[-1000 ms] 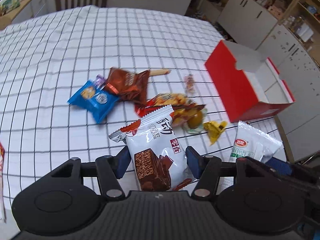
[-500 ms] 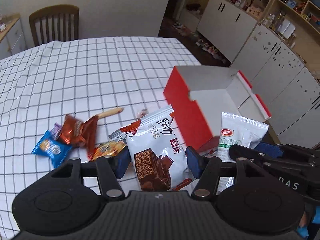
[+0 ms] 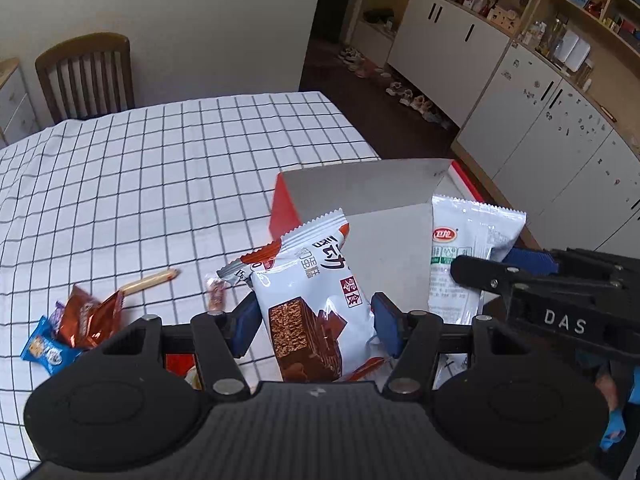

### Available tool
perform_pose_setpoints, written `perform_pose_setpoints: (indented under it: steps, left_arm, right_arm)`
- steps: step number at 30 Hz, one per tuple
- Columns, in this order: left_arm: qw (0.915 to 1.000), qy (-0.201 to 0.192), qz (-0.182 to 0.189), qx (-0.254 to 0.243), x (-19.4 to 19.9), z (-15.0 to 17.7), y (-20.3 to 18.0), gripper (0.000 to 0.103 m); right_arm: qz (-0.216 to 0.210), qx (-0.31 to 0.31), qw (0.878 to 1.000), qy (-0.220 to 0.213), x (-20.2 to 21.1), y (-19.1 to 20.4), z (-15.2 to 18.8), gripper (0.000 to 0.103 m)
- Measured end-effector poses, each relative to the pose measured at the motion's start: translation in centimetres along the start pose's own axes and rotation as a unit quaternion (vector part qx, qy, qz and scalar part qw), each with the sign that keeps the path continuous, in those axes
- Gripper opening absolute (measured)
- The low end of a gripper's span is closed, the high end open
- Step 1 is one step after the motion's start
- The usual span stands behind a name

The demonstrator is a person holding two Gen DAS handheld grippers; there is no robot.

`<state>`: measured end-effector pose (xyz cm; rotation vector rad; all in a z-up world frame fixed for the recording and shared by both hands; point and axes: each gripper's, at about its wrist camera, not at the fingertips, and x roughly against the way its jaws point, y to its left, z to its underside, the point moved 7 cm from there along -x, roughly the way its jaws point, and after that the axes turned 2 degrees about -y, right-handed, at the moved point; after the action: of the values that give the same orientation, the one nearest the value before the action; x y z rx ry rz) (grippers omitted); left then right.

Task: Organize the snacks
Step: 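Carry both packets into the red box and open both grippers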

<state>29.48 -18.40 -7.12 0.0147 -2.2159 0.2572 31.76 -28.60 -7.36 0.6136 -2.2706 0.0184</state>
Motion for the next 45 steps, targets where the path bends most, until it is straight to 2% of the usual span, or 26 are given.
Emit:
perform_pose_setpoints:
  steps: [11, 22, 30, 33, 41, 45]
  left_arm:
    - [0.9996, 0.013, -0.006, -0.025, -4.8, -3.1, -5.7, 0.059]
    - [0.9967, 0.059, -0.027, -0.049, -11.4, -3.1, -8.0, 0.059]
    - [0.9928, 0.098, -0.047, -0.05, -15.6, -2.2, -7.8, 0.059]
    - [0.9914, 0.115, -0.044, -0.046, -16.8, -1.7, -7.9, 0.059]
    - [0.9868, 0.143, -0.049, -0.059, -18.7, -0.6, -8.2, 0.06]
    - [0.9865, 0.142, -0.052, -0.063, -18.8, -0.3, -8.1, 0.06]
  right_arm:
    - [0.017, 0.014, 1.0, -0.003, -1.9, -7.3, -3.0, 0.044]
    - [0.038, 0.01, 0.999, 0.018, -5.5, -13.3, -3.6, 0.044]
    - [0.023, 0.011, 0.998, 0.059, -8.6, -14.8, -2.1, 0.045]
    - [0.025, 0.021, 0.997, 0.075, -9.7, -14.8, -1.3, 0.045]
    - [0.023, 0.026, 0.994, 0.099, -11.6, -14.7, -0.1, 0.045]
    - [0.029, 0.036, 0.993, 0.109, -12.1, -14.6, 0.5, 0.048]
